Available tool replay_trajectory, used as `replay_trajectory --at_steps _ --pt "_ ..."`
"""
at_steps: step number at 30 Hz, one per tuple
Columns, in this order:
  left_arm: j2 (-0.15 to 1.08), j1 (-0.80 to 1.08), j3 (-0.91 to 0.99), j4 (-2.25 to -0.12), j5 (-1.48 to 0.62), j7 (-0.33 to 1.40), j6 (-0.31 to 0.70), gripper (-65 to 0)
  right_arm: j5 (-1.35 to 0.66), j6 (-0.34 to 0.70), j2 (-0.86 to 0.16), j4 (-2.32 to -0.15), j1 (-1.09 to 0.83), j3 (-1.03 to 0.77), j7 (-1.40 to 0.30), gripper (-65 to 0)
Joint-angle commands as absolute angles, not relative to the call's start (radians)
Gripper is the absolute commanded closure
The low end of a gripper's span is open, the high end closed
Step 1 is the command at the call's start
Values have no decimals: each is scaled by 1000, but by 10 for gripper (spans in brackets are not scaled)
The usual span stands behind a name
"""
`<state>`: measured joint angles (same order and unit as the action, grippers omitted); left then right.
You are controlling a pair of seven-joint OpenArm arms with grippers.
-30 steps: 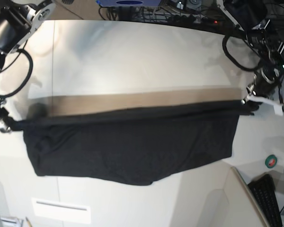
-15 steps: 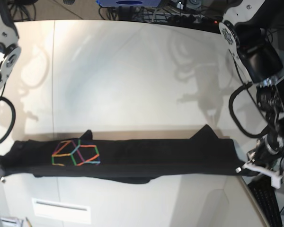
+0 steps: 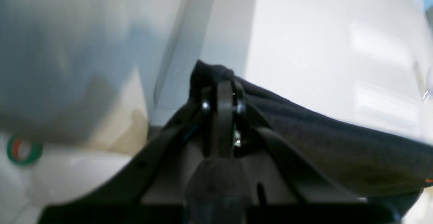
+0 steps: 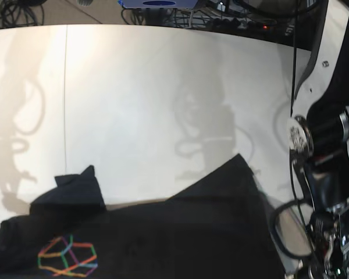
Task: Layout the t-shirt on the table in an organized manner, then fold the t-shirt properly
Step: 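Lift the held edge with both grippers and flip the shirt over, then lay the shirt flat and release both grippers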
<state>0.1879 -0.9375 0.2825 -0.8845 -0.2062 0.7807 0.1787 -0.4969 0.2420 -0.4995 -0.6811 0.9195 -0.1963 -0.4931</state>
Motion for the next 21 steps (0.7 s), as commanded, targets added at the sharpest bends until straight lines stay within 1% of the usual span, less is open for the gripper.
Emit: replay_trajectory --at_steps 1,4,6,7,10,12,14,18,21 --pt "199 -1026 285 -909 -213 737 179 0 -506 239 -538 -704 993 -200 -450 0" --pt "183 -1098 285 -935 -214 737 179 0 -506 240 -570 -719 1066 -200 -455 0" --pt "182 -1109 285 -986 -214 739 179 0 -509 240 -590 -782 1075 -199 -460 0" --pt "180 -1106 285 -1017 -214 740 179 0 -509 240 -595 -828 1075 -203 -483 0" --pt "183 -1043 286 -1139 -214 786 179 0 -512 240 -619 -1009 1024 -225 -641 0" --pt "183 -984 286 -1233 -214 816 179 0 -512 240 -615 -1141 943 -294 -719 0" --pt "183 -886 286 -1337 -214 834 179 0 -512 240 -595 -1283 834 -374 -783 0" --pt "185 -659 286 -1521 -214 840 179 0 -512 240 -515 -1518 582 -541 -889 0" --pt "185 -467 286 -1603 -214 840 179 0 -512 240 -423 -1607 363 -634 -892 0"
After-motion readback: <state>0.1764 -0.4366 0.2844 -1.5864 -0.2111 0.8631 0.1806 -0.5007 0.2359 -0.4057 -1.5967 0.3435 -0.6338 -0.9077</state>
